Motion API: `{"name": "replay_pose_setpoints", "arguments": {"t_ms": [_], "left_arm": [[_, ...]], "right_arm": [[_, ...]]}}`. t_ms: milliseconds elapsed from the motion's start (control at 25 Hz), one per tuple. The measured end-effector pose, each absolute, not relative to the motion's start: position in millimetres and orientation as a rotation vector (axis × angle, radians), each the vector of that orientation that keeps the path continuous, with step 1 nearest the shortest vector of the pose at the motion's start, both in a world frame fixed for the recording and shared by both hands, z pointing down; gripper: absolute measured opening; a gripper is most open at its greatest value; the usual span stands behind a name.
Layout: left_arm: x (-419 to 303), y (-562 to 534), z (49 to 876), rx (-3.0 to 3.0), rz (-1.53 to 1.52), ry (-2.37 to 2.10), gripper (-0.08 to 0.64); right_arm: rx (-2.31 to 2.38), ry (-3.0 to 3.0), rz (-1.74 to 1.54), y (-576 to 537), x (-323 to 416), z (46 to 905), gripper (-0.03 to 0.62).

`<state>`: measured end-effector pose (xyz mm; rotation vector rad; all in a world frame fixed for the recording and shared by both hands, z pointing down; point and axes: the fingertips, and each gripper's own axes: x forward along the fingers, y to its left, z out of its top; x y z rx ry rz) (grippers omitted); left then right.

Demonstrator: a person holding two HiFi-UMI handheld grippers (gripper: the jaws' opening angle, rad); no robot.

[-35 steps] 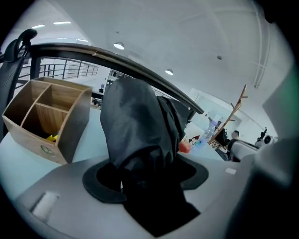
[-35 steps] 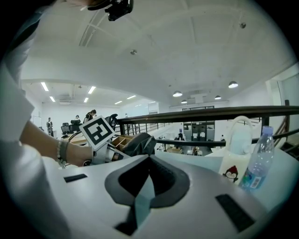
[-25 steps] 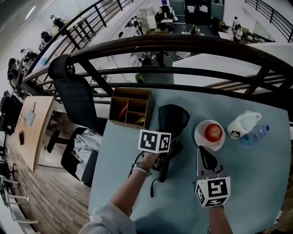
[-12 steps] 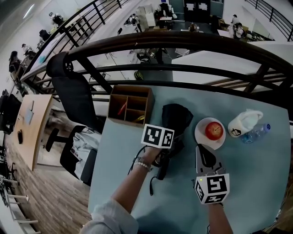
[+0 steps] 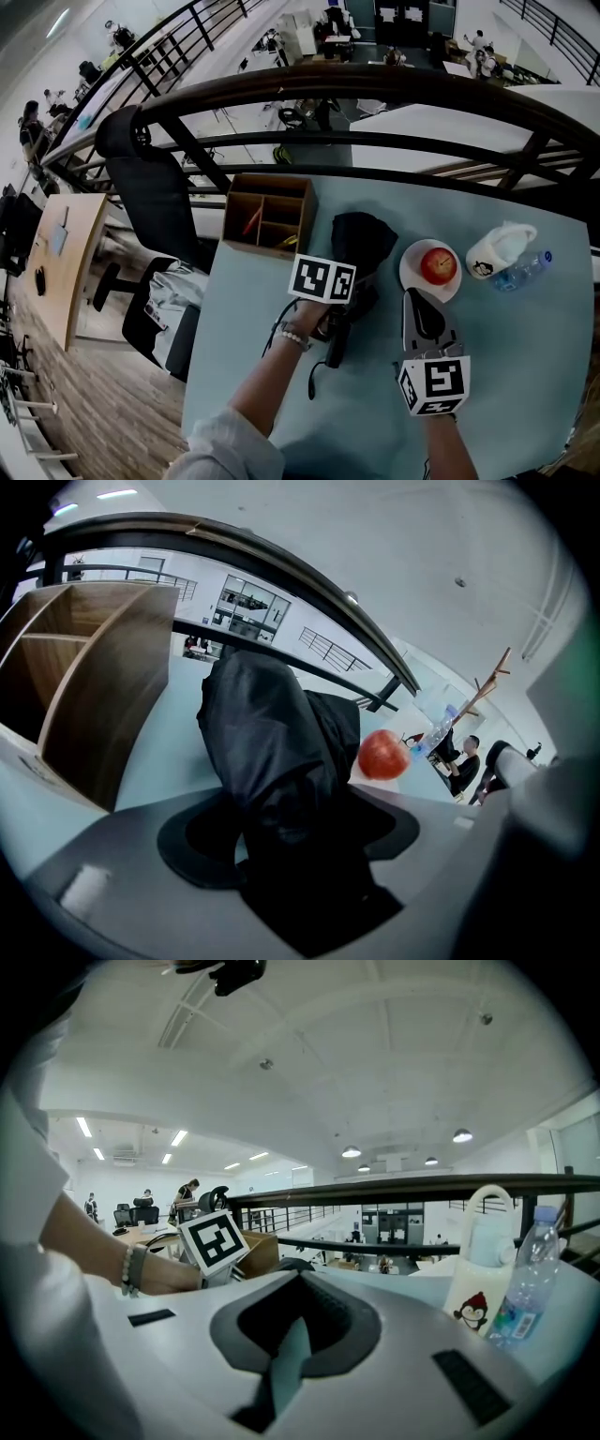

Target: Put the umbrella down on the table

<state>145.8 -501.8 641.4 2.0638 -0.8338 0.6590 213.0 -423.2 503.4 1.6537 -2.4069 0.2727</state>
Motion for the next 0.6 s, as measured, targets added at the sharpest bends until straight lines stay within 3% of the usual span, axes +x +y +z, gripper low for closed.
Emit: {"name": "replay_pose_setpoints", "arguments": {"t_ms": [600], "left_arm": [[137.3, -496.2, 589.2, 2.224, 0.539, -0.888, 0.308]], "right_arm": [[1.632, -2.399, 0.267, -415.2, 201.5, 493.2, -0.002]]}}
